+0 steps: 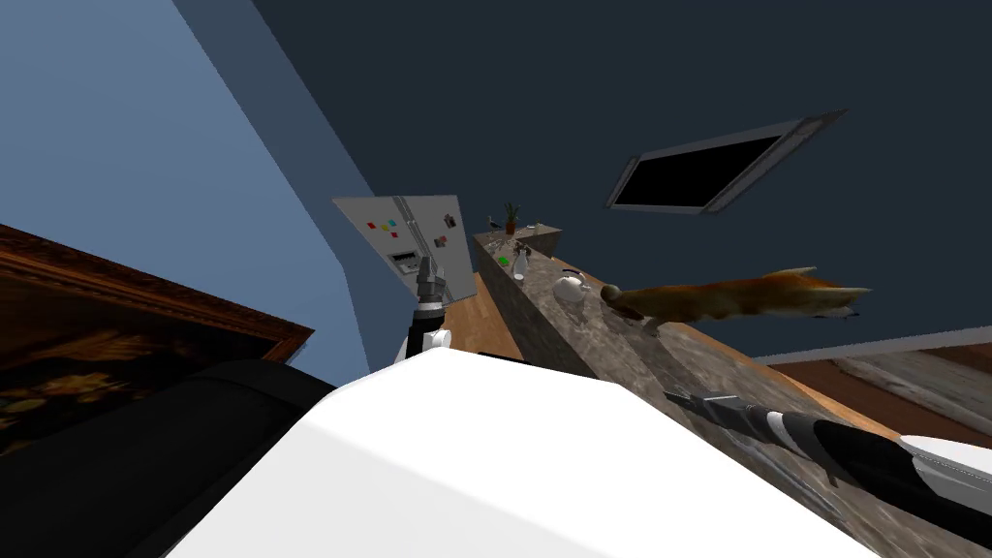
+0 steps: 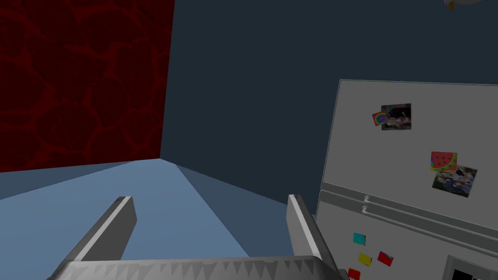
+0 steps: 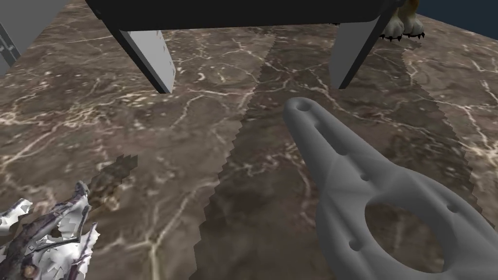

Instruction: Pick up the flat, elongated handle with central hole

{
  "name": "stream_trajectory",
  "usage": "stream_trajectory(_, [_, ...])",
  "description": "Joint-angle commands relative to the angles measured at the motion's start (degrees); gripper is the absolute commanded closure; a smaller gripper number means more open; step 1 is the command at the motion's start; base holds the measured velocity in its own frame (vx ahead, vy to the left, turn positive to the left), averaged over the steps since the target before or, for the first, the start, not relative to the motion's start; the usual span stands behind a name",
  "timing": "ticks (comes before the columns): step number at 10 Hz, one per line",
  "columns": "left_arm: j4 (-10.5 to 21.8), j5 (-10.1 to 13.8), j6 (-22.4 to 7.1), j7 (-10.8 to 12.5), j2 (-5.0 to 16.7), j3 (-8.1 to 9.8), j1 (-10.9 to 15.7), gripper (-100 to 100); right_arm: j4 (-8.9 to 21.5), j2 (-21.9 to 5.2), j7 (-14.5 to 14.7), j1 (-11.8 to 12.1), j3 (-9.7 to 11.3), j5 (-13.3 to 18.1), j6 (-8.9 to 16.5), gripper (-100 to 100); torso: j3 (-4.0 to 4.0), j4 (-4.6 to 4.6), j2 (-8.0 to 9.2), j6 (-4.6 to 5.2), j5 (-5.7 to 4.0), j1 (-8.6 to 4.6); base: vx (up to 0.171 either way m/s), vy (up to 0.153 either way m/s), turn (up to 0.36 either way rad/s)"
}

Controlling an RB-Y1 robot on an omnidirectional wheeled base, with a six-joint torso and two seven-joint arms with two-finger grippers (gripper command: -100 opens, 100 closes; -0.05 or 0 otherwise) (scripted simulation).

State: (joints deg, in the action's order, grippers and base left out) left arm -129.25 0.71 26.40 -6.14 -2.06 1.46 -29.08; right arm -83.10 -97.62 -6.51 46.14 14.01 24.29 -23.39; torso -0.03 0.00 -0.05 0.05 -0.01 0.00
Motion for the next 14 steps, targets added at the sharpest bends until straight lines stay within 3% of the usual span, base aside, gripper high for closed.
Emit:
stream_trajectory(1, [0.0,0.0,0.0,0.0,0.0,0.00,0.0,0,2.2,-1.4,0.8,1.3,2.2,0.7,-1.4,-100,0.00,0.00,0.00,0.00,0.00,0.00,0.029,-0.023,0.339])
stream_trajectory(2, [0.0,0.0,0.0,0.0,0.0,0.00,0.0,0,2.2,-1.4,0.8,1.3,2.2,0.7,-1.4,-100,-0.04,-0.02,-0.07,-0.03,0.00,-0.05,0.006,-0.017,0.103])
stream_trajectory(8, [0.0,0.0,0.0,0.0,0.0,0.01,0.0,0,6.8,-4.9,2.9,6.0,8.7,2.3,-4.6,-100,0.04,0.02,0.07,0.04,-0.02,-0.07,0.001,-0.028,0.182])
stream_trajectory(9, [0.0,0.0,0.0,0.0,0.0,0.01,0.0,0,6.7,-4.4,2.8,5.5,8.1,2.2,-4.5,-100,0.03,0.02,0.05,0.04,-0.03,-0.10,-0.006,-0.013,0.045])
stream_trajectory(10, [0.0,0.0,0.0,0.0,0.0,0.01,0.0,0,6.8,-4.4,2.9,5.6,8.2,2.2,-4.6,0,0.04,0.02,0.06,0.07,-0.02,-0.02,0.000,0.000,0.000])
stream_trajectory(11, [0.0,0.0,0.0,0.0,0.0,0.01,0.0,0,9.1,-2.2,3.3,4.8,8.5,2.9,-5.6,-100,0.04,0.02,0.06,0.07,-0.01,0.02,-0.008,0.014,0.135])
stream_trajectory(14, [0.0,0.0,0.0,0.0,0.0,0.00,0.0,0,12.7,1.1,4.0,3.7,9.1,3.9,-7.0,-100,0.06,0.03,0.10,0.07,0.01,0.10,-0.010,0.021,0.119])
